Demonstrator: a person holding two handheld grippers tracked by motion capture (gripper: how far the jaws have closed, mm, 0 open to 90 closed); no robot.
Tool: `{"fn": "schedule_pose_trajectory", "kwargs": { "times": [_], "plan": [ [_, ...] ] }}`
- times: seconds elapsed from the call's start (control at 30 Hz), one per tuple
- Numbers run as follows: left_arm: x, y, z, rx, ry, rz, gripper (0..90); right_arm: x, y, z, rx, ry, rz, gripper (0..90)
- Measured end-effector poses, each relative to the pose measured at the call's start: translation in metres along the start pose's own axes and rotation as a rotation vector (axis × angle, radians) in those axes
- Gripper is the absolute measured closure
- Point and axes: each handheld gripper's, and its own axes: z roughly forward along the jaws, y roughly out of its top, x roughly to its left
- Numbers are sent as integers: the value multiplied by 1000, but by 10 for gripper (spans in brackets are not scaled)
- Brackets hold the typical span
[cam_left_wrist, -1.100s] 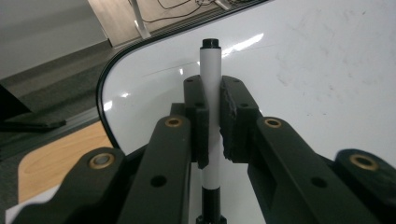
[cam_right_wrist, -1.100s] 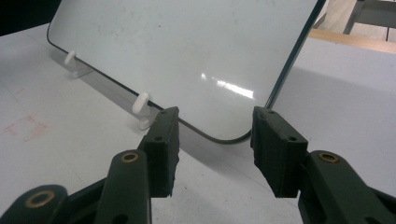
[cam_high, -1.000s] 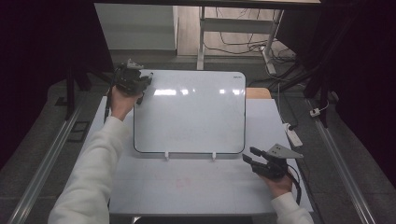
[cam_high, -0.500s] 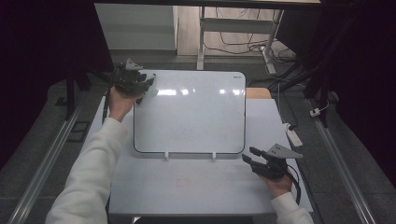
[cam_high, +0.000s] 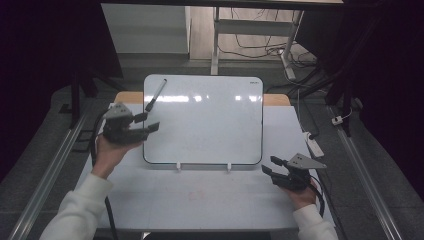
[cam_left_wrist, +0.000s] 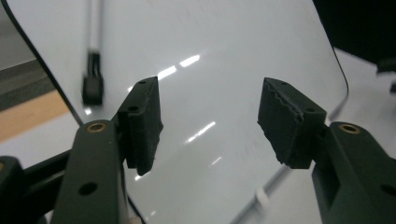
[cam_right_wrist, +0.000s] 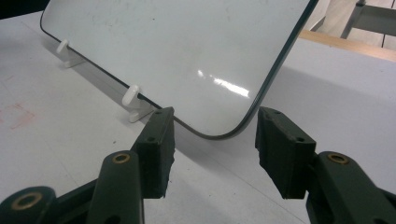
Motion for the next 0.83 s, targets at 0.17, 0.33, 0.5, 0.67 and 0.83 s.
{"fn": "schedule_pose_trajectory", "kwargs": {
  "times": [0.17, 0.33, 0.5, 0.67, 0.83],
  "plan": [
    [-14, -39, -11, 33, -22, -14, 380, -1, 1, 1, -1, 4, -29, 454],
    [-23, -73, -18, 57, -24, -32, 366, -1, 0, 0, -1, 8, -42, 442],
    [-29, -99, -23, 87, -16, -41, 352, -3, 1, -1, -12, 14, -45, 433],
    [-29, -105, -24, 90, -5, -46, 344, -1, 2, -2, -13, 19, -57, 433],
    [-28, -105, -24, 86, -4, -55, 338, 0, 4, -5, -29, 17, -75, 432]
  ]
}}
